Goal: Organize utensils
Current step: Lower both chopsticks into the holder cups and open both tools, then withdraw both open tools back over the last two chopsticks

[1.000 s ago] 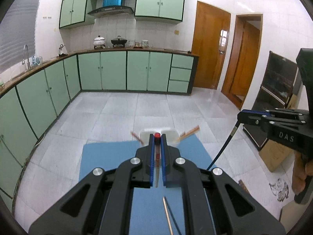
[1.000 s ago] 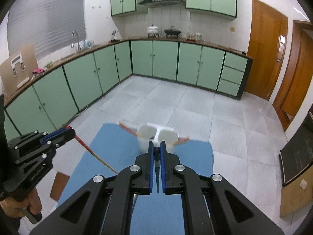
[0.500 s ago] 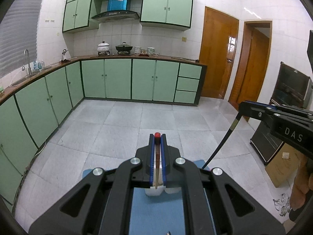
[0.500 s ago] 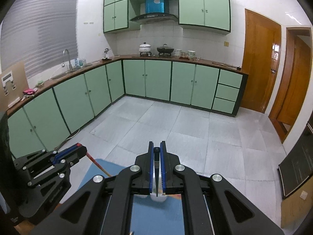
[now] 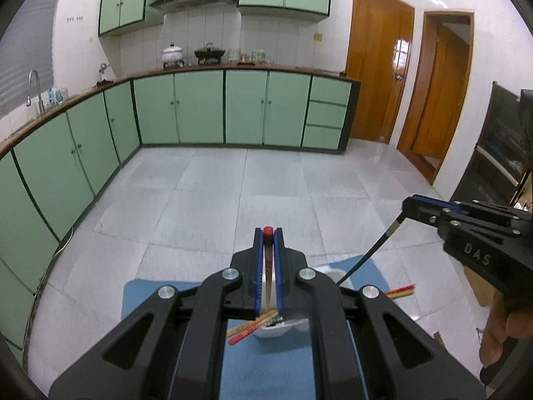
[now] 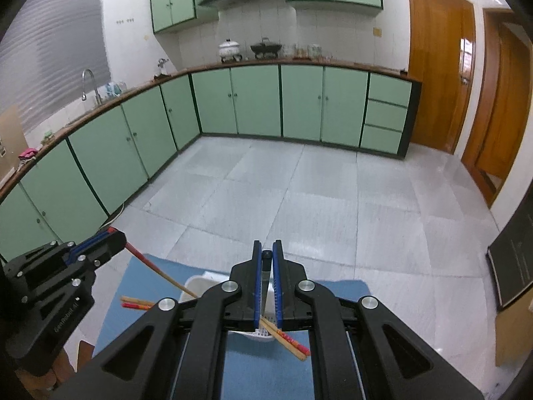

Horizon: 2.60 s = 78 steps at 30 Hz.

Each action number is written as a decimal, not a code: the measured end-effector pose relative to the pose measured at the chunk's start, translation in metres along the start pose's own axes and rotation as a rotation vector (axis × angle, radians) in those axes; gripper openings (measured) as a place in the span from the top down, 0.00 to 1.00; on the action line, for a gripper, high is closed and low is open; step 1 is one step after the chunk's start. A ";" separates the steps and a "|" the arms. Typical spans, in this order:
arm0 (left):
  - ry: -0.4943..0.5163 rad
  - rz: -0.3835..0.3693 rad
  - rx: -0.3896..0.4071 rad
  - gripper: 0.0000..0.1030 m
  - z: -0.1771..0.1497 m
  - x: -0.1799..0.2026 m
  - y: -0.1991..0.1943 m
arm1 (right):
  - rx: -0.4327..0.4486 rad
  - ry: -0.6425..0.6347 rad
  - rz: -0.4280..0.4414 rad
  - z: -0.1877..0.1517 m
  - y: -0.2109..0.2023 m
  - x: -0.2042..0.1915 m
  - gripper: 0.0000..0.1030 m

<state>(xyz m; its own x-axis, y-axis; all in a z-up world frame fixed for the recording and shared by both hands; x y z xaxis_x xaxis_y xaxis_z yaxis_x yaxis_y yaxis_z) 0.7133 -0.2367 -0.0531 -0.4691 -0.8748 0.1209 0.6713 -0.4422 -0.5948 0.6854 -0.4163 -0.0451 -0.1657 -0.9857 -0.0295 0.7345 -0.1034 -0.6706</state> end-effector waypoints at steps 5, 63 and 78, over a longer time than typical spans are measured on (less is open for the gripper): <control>-0.016 0.007 -0.022 0.94 -0.010 -0.009 0.002 | -0.022 0.004 0.002 -0.015 0.007 0.002 0.93; -0.098 0.101 -0.059 0.41 -0.415 -0.016 -0.201 | -0.011 -0.110 0.100 -0.475 -0.127 -0.096 0.58; -0.073 0.038 -0.102 0.41 -0.431 0.026 -0.176 | 0.002 -0.042 -0.012 -0.468 -0.115 -0.039 0.94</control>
<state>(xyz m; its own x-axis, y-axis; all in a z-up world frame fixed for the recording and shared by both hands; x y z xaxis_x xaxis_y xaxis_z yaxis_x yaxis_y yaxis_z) 0.3355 -0.0963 -0.2879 -0.3991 -0.9042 0.1523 0.6243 -0.3896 -0.6771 0.2998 -0.3040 -0.3137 -0.1464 -0.9892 0.0099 0.7339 -0.1153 -0.6694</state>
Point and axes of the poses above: each gripper's, at about its wrist camera, not at the fingertips, and y roughly the way its jaws point, x to its right, z to its top, the point moved 6 cm from there along y, roughly the way its jaws point, and after that the axes turned 6 degrees about -z, right-handed, at the moved point
